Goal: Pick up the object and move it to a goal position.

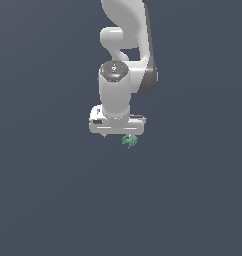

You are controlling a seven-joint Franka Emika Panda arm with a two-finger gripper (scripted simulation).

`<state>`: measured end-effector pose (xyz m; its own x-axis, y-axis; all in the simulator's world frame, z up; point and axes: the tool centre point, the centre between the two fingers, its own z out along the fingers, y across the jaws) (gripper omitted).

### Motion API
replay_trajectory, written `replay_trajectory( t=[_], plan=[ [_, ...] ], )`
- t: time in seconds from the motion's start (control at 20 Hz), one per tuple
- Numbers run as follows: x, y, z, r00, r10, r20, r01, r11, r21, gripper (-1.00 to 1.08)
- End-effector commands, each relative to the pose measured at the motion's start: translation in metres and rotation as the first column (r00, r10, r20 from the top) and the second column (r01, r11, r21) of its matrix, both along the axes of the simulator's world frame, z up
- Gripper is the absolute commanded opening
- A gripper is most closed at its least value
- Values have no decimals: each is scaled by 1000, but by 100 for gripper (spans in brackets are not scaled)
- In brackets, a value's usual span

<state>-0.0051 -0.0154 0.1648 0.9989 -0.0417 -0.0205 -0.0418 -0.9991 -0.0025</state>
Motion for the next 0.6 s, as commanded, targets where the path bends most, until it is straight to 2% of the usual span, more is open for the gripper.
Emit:
replay_trajectory(
  t=[0.0,0.15,0.4,0.55],
  plan=[
    [0,0,0,1000,0,0,0,1000,0,100],
    [1,-6,2,1000,-13,3,13,1000,-3,100],
    [5,-36,9,998,-65,16,65,998,-17,100],
    [5,-41,10,997,-71,18,71,997,-19,100]
  ],
)
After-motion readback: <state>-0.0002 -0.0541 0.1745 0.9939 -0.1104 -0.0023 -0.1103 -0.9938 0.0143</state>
